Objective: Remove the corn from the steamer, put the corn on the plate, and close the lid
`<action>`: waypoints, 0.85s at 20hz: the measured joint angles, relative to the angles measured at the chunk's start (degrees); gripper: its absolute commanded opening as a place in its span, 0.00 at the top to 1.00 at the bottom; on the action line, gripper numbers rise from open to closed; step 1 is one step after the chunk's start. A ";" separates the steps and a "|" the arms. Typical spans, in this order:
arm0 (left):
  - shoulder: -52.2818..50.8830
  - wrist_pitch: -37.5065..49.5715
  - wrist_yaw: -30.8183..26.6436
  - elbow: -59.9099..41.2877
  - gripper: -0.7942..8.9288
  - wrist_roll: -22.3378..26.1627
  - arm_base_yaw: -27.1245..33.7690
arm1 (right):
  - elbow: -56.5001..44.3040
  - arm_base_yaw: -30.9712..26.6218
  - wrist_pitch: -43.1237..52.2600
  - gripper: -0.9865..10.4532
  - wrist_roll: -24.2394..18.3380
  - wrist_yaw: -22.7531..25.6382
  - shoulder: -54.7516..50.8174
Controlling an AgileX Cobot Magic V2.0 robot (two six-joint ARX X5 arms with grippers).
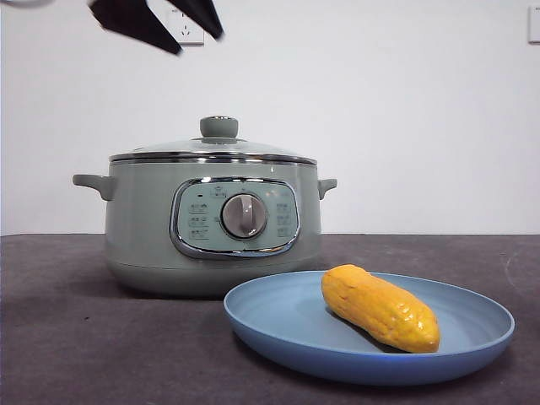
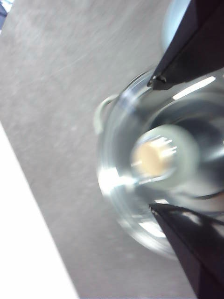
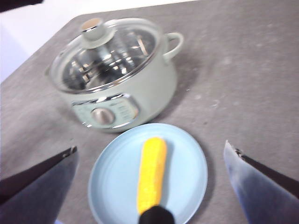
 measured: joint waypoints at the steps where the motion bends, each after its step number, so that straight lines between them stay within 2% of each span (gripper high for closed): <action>1: -1.68 -2.89 0.15 0.00 0.50 -0.26 0.00 | 0.00 0.00 -0.07 0.45 -0.24 -1.25 -0.02; 9: -12.59 -23.41 4.42 0.00 0.50 -1.81 0.00 | 0.00 0.00 -4.57 0.45 -2.64 -10.47 0.15; 13: -15.91 -30.16 6.16 0.00 0.50 -1.84 0.00 | 0.00 0.00 -7.65 0.45 -3.39 -13.57 0.35; 17: -17.18 -34.60 6.32 0.00 0.50 -1.86 0.00 | 0.00 0.02 -8.90 0.45 -3.67 -14.01 0.42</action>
